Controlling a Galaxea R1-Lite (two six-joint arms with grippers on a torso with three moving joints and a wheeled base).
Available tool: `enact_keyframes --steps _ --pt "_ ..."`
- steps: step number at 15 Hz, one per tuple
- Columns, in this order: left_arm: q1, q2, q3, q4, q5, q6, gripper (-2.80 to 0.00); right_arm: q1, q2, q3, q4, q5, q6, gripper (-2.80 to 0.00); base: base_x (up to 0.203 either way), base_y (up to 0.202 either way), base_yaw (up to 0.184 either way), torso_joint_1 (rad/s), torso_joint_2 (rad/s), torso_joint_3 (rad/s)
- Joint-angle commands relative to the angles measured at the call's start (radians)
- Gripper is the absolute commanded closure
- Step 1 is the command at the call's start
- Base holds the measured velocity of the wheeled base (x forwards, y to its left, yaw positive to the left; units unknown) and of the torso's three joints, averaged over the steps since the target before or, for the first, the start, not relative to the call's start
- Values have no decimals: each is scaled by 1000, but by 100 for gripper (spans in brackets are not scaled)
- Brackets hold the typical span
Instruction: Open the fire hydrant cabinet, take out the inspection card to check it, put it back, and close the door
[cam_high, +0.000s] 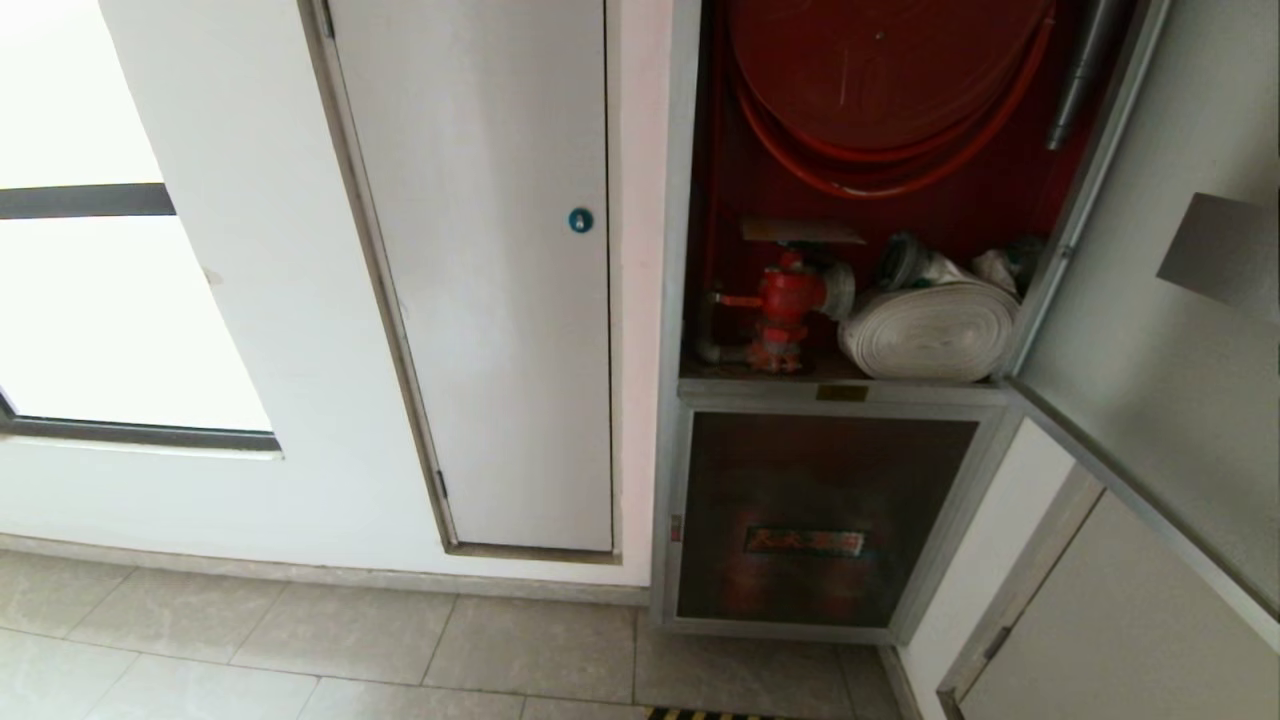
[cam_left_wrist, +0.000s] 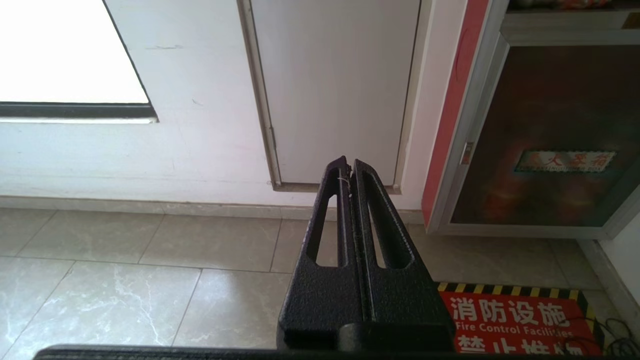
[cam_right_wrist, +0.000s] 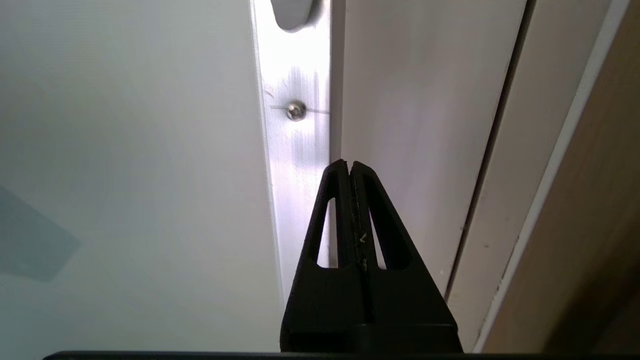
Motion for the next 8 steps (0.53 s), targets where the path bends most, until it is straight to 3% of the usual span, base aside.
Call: enact_keyframes --steps 1,8 --pt "0 1 0 0 0 2 0 0 22 -10 -5 -1 -1 0 0 0 0 0 0 0" --pt "0 1 0 0 0 2 0 -1 3 -7 -6 1 0 0 0 0 0 0 0 0"
